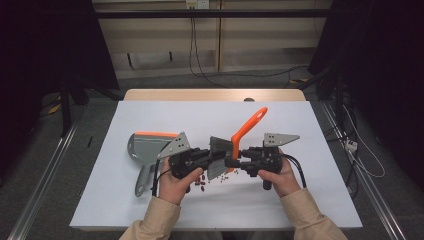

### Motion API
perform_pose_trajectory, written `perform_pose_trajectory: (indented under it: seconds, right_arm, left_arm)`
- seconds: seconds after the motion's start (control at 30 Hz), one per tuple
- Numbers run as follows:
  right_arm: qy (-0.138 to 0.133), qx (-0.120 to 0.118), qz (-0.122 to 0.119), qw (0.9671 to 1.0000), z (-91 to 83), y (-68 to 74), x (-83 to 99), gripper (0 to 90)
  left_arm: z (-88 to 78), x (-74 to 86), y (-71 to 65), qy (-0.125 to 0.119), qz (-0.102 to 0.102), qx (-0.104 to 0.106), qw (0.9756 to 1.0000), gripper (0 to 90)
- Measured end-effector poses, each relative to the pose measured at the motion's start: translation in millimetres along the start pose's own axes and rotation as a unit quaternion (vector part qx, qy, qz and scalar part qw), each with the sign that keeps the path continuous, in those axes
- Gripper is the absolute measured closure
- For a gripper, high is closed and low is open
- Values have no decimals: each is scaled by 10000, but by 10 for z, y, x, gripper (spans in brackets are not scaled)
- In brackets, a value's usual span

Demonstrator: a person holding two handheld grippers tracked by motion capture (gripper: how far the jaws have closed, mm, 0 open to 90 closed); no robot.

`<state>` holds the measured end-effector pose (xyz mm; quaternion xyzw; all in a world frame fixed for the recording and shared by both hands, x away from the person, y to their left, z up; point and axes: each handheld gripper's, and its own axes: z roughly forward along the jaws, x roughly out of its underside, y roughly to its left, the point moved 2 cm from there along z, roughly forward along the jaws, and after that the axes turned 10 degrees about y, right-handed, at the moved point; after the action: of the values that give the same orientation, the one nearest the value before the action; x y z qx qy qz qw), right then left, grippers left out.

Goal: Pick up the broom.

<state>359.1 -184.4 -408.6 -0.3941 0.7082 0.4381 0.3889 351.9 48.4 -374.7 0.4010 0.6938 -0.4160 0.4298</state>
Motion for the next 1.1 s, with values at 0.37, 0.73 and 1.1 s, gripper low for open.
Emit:
perform_pose_trajectory:
  seconds: [0.37, 0.73, 1.1]
  right_arm:
    - [27, 82, -130, 9999, -99, 25, -33, 679]
    - [-57, 59, -253, 9996, -75, 36, -45, 694]
    - [420, 385, -259, 9980, -170, 25, -91, 701]
  left_arm:
    - [16, 28, 23, -238, -173, 171, 9994, 862]
    - [33, 20, 11, -376, -216, 341, 9985, 865]
    - [1, 44, 48, -174, -34, -44, 9998, 803]
